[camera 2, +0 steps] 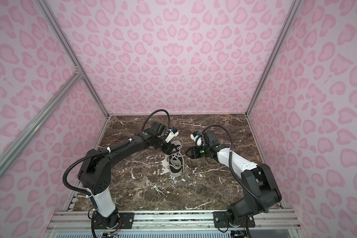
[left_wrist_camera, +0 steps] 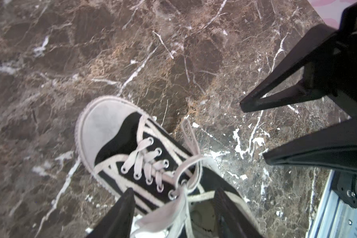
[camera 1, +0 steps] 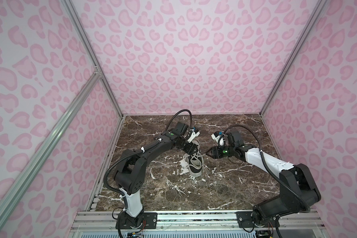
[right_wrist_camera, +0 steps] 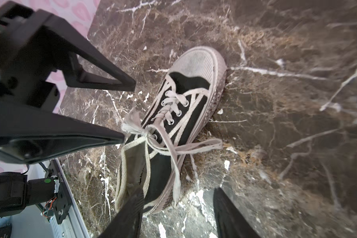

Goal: Tie the shoes

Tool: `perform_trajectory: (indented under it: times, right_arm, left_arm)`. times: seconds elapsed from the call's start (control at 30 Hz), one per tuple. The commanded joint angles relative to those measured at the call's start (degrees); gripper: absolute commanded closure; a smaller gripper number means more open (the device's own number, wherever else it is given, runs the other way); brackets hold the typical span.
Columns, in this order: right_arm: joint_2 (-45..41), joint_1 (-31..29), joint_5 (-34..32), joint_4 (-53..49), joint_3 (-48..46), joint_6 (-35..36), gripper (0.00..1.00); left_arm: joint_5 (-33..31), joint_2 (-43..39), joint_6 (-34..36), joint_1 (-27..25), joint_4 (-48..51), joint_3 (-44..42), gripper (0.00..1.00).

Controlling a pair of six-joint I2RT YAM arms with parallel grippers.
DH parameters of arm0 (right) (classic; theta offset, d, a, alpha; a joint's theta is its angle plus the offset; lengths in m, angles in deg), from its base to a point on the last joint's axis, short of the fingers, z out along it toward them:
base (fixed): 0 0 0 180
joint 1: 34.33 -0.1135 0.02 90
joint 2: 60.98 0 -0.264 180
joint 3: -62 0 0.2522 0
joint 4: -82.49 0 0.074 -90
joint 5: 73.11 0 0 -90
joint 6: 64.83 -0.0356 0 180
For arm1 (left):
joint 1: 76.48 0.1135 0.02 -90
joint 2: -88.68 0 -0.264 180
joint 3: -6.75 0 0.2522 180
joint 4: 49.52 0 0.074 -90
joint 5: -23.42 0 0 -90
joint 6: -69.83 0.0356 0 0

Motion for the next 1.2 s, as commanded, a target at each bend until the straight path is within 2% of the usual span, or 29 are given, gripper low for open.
perform_trajectory:
  times: [0.0, 0.23, 0.5, 0.6, 0.7, 0.8, 0.97, 1.07, 1.17]
  right_arm:
    - [1.58, -1.26, -1.78, 0.93, -1.15, -2.86, 0.46]
    - [2.45, -2.09, -0.55, 3.34, -2.53, -4.03, 0.48]
    - [5.43, -2.84, 1.69, 7.05, -3.37, -5.59, 0.49]
    - [6.46, -2.89, 2.27, 9.10, -3.59, -6.31, 0.50]
    - [7.86, -3.37, 1.41, 9.37, -3.05, -6.67, 0.50]
    - [9.01, -4.37, 0.33, 9.15, -2.34, -5.94, 0.51]
    - [9.99, -4.72, -0.19, 8.10, -0.89, -4.82, 0.65]
    - [9.82, -4.61, -0.17, 6.53, 0.09, -3.70, 0.81]
    - [9.47, -4.74, -0.77, 4.44, 0.92, -2.47, 0.93]
  left_arm:
    - [3.45, -3.01, -2.78, 1.88, -4.05, -5.79, 0.39]
    - [7.40, -5.51, -6.23, 4.69, -12.05, -14.28, 0.41]
    - [6.75, -2.42, -4.62, 5.17, -13.62, -14.72, 0.47]
    - [6.65, -1.95, -4.30, 5.44, -13.55, -14.07, 0.55]
    - [5.29, -1.67, -3.74, 5.66, -12.76, -13.48, 0.71]
    - [4.54, -1.83, -3.13, 5.80, -12.02, -13.08, 0.77]
    - [3.32, -2.10, -2.31, 5.88, -9.81, -11.72, 0.79]
    - [2.05, -2.19, -1.66, 5.88, -8.15, -10.78, 0.79]
    - [1.39, -2.18, -1.02, 5.87, -6.78, -9.80, 0.79]
